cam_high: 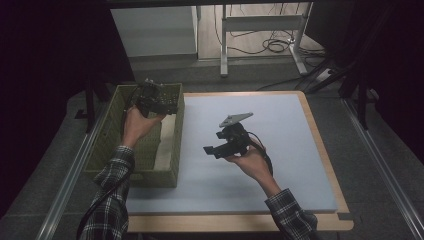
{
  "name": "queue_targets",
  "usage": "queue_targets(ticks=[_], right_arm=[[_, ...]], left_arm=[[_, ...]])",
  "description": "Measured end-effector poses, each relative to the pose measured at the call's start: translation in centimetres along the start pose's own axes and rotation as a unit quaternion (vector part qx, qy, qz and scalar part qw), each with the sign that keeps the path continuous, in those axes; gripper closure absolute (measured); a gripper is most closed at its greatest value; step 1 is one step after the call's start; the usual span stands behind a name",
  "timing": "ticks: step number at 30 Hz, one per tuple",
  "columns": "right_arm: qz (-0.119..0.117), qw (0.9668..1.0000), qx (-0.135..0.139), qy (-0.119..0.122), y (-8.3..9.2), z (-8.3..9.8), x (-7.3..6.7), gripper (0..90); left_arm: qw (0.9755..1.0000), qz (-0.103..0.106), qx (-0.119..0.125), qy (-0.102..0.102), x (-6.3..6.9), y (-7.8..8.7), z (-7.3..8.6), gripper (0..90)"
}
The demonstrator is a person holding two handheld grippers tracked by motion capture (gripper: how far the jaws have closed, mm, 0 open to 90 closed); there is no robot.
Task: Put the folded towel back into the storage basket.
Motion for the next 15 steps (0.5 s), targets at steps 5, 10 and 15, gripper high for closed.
queue_targets(ticks=[5,10,15], right_arm=[[0.022,0.9998,-0.001,0.0,0.9,0.9,0.7,18.7],[0.027,0.9996,0.003,-0.005,1.8,1.7,1.3,15.0],[0.03,0.9995,-0.003,0.002,2.6,2.3,1.6,12.3]], left_arm=[[0.9998,0.01,0.015,-0.001,1.1,0.3,0.1,7.3],[0.9996,0.012,0.024,-0.004,2.4,0.4,0.2,5.3],[0.9992,0.017,0.034,-0.011,3.9,0.6,0.2,3.7]])
Point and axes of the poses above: each handheld gripper's, and its own axes: y roughly backward along the jaws, z roughly out of its underside, x roughly to its right, the point moved 1 cm from there along -y, roughly forward along the jaws
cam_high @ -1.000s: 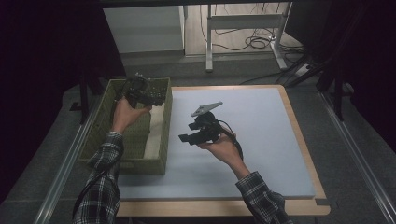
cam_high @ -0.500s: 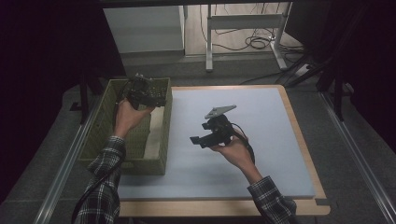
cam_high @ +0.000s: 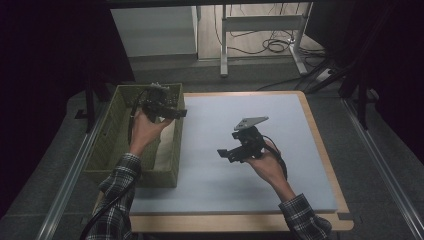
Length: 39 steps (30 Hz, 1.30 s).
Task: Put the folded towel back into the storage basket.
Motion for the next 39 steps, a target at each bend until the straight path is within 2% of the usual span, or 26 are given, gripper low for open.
queue_targets(ticks=[7,15,20,23,26,28,33,37,39], right_arm=[[0.009,0.9999,-0.002,0.006,1.5,1.4,0.6,10.1],[0.025,0.9997,-0.005,0.006,3.6,3.0,1.4,8.1],[0.03,0.9995,0.007,-0.006,5.5,4.1,2.0,6.6],[0.038,0.9991,0.011,-0.016,6.3,5.1,2.6,5.3],[0.049,0.9984,0.01,-0.024,7.1,6.1,3.1,3.9],[0.053,0.9981,0.013,-0.031,7.5,6.8,3.4,3.0],[0.072,0.9966,0.01,-0.04,8.5,9.0,4.2,1.2],[0.083,0.9955,0.007,-0.046,9.0,10.6,4.5,1.0],[0.087,0.9948,0.004,-0.053,9.2,11.6,4.6,0.9]], left_arm=[[0.9998,0.009,0.011,-0.01,2.3,0.0,0.5,2.6],[0.9988,0.025,0.028,-0.031,5.7,-0.1,0.6,1.6],[0.9969,0.054,0.041,-0.039,7.8,-0.1,0.8,1.1],[0.9965,0.053,0.041,-0.05,8.9,-0.3,1.2,0.4],[0.9955,0.054,0.043,-0.065,10.5,-0.3,1.9,0.0],[0.995,0.056,0.049,-0.067,11.4,-0.4,2.4,0.0],[0.9923,0.078,0.059,-0.076,13.8,-0.6,4.0,0.0],[0.9908,0.084,0.069,-0.081,15.6,-1.2,5.7,0.0],[0.9899,0.083,0.068,-0.092,16.9,-1.8,7.1,0.0]])
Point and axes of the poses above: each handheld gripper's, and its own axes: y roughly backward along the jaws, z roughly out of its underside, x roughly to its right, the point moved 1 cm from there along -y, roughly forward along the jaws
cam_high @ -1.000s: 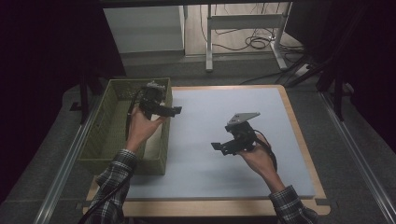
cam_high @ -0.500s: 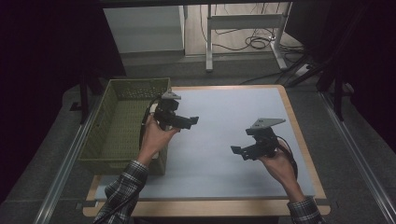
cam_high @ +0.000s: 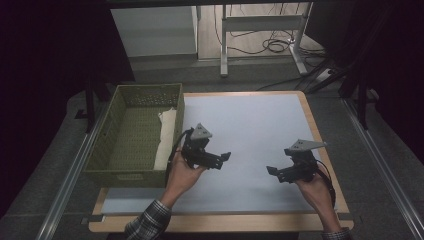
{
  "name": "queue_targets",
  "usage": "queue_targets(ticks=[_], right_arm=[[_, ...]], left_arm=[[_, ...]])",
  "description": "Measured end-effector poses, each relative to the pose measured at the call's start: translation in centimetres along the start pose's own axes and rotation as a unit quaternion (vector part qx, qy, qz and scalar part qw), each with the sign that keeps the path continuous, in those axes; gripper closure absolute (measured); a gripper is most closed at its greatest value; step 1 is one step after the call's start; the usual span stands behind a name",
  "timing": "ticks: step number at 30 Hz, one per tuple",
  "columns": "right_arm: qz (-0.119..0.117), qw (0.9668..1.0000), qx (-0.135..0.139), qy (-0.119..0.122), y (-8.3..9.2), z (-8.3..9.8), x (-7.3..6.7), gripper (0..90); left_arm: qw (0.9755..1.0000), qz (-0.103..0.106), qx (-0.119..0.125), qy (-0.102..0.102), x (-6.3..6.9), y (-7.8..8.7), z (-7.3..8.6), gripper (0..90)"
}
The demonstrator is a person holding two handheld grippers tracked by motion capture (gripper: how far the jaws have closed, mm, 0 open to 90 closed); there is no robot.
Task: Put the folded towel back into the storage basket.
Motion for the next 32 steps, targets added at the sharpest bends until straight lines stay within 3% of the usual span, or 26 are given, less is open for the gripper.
queue_targets(ticks=[5,8,14,18,20,21,25,27,32], right_arm=[[0.017,0.9998,-0.006,0.001,0.3,1.8,0.3,0.9],[0.023,0.9997,-0.006,0.001,0.5,2.6,0.4,0.9],[0.034,0.9992,-0.02,0.006,0.1,4.3,0.6,1.0],[0.035,0.9987,-0.036,0.008,-0.8,5.7,0.5,1.0],[0.037,0.9982,-0.046,0.011,-1.1,6.1,0.5,1.0],[0.039,0.9977,-0.054,0.011,-1.4,6.2,0.5,1.2],[0.046,0.9971,-0.057,0.02,-1.5,6.2,0.3,0.9],[0.046,0.9971,-0.056,0.02,-1.5,6.2,0.3,0.9],[0.048,0.9971,-0.056,0.021,-1.5,6.3,0.3,0.9]], left_arm=[[0.9994,-0.014,-0.017,-0.026,2.0,-1.5,2.5,0.0],[0.999,-0.017,-0.027,-0.032,2.5,-2.0,3.8,0.0],[0.9975,-0.039,-0.053,-0.028,2.1,-3.0,6.8,0.0],[0.9952,-0.052,-0.08,-0.02,1.5,-3.5,8.8,0.0],[0.9941,-0.059,-0.088,-0.019,1.4,-3.8,9.3,0.0],[0.9923,-0.062,-0.105,-0.019,1.4,-4.1,9.5,0.0],[0.9931,-0.053,-0.103,-0.021,1.4,-4.0,9.5,1.8],[0.993,-0.04,-0.111,-0.004,1.0,-4.1,9.5,2.3],[0.993,-0.041,-0.111,-0.004,1.0,-4.2,9.5,1.7]])
Point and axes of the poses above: each handheld gripper's, and its own axes: y roughly backward along the jaws, z roughly out of its underside, x roughly to its right, the point moved 1 cm from there along -y, roughly forward along the jaws
